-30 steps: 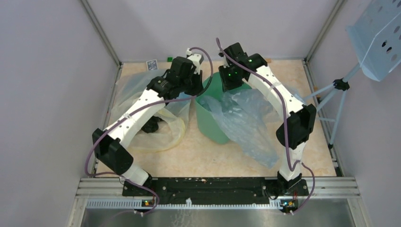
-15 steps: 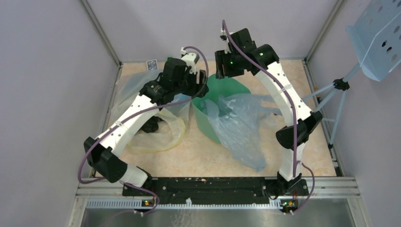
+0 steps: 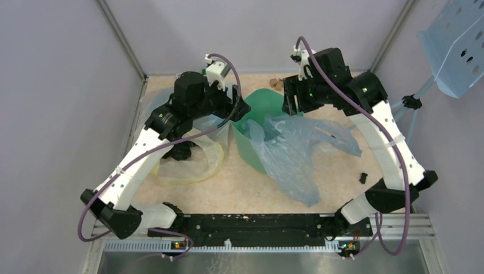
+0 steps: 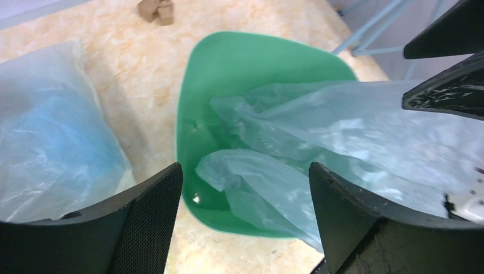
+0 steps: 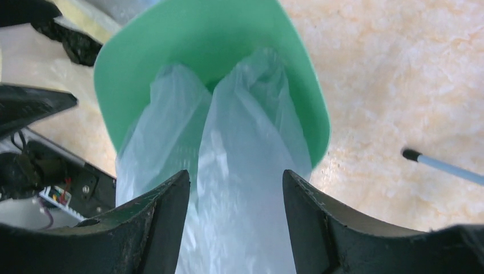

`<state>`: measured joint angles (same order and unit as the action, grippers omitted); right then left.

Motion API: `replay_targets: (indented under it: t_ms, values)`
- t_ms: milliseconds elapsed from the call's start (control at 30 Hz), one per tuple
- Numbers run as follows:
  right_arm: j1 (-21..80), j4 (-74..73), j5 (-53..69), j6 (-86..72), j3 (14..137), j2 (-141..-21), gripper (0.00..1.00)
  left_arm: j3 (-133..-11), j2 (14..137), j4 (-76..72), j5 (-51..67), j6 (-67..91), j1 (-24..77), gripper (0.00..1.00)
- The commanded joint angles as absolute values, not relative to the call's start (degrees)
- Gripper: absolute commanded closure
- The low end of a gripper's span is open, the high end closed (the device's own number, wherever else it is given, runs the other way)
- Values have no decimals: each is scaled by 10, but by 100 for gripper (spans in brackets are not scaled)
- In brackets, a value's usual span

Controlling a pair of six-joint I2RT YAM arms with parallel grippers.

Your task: Put the trash bags into the trash bin

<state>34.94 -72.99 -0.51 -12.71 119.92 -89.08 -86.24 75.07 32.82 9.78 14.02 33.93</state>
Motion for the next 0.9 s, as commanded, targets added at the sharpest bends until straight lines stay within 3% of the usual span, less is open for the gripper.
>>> replay_targets:
  t_ms: [0,400,467,500,533,600,867]
  values:
    - [366,-760,-16,-114,1164,-835,39,-854,702,317,178,144,340,14]
    - [380,-744,-90,-108,1057,-797,42,-675,561,289,289,235,340,12]
    - [381,-743,-85,-103,1054,-800,51,-645,544,272,316,258,340,12]
    - [381,-743,-76,-103,1054,-803,61,-622,534,251,336,277,340,13]
    - [380,-741,-68,-103,1054,-806,78,-592,522,219,352,302,340,14]
    - [381,-730,-42,-106,1059,-809,99,-554,504,179,367,332,342,15]
    - [380,-678,-36,-148,1148,-867,100,-498,458,122,348,374,345,17]
